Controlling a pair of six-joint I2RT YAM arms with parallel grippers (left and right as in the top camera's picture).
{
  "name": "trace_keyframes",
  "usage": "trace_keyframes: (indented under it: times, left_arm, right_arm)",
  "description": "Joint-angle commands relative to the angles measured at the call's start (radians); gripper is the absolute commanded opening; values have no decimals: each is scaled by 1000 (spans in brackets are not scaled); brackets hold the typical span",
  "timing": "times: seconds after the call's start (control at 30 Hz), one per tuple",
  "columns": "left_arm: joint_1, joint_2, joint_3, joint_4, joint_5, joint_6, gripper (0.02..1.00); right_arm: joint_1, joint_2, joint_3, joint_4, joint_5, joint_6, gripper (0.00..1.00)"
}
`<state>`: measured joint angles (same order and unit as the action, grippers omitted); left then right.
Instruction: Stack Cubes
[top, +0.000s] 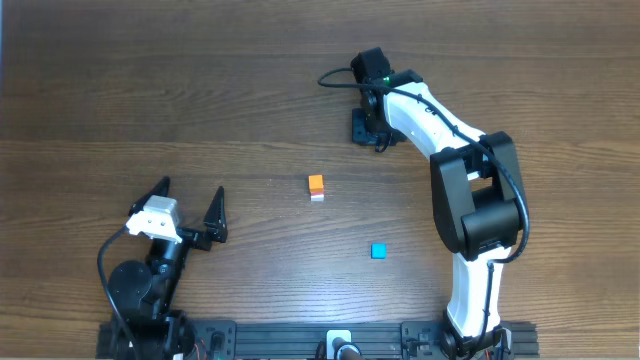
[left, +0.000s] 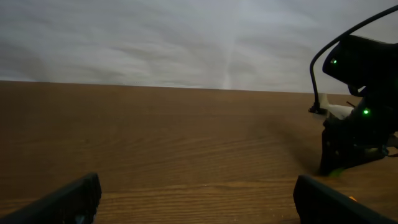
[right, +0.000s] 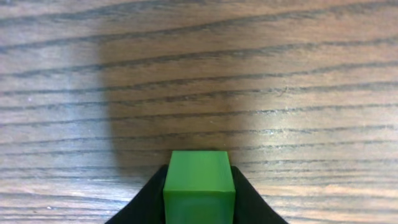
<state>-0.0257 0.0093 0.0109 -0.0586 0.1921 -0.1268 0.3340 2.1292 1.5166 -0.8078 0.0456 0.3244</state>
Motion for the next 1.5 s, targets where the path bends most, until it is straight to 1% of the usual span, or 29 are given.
trace_keyframes:
  times: [0.03, 0.23, 0.3, 0.5, 0.67, 0.8, 0.9, 1.03, 1.2, 1.37, 1.5]
  left_arm:
    - [4, -6, -5, 0, 9, 15, 1000]
    - [4, -6, -5, 0, 9, 15, 1000]
    - [4, -6, -5, 0, 9, 15, 1000]
    - [4, -6, -5, 0, 9, 15, 998]
    - [4, -6, -5, 0, 9, 15, 1000]
    - [4, -6, -5, 0, 9, 15, 996]
    - [4, -6, -5, 0, 9, 15, 1000]
    - [4, -6, -5, 0, 9, 15, 1000]
    - [4, -6, -5, 0, 9, 15, 1000]
    - [4, -6, -5, 0, 9, 15, 998]
    - [4, -6, -5, 0, 9, 15, 1000]
  right_arm:
    - [-5, 11, 21, -1, 15, -8, 185]
    - [-5, 11, 21, 0, 4, -7, 126]
    - [-5, 8, 21, 0, 3, -7, 91]
    - [1, -58, 22, -28, -8, -7, 66]
    - [39, -187, 22, -108, -6, 5, 56]
    - [104, -292, 22, -195, -5, 39, 36]
    - [190, -361, 22, -244, 2, 92, 38]
    - [309, -392, 23, -252, 6, 171, 36]
    - [428, -369, 23, -253, 50, 279, 31]
    - [481, -331, 23, -257, 60, 344, 18]
    - [471, -286, 23, -277, 61, 364, 16]
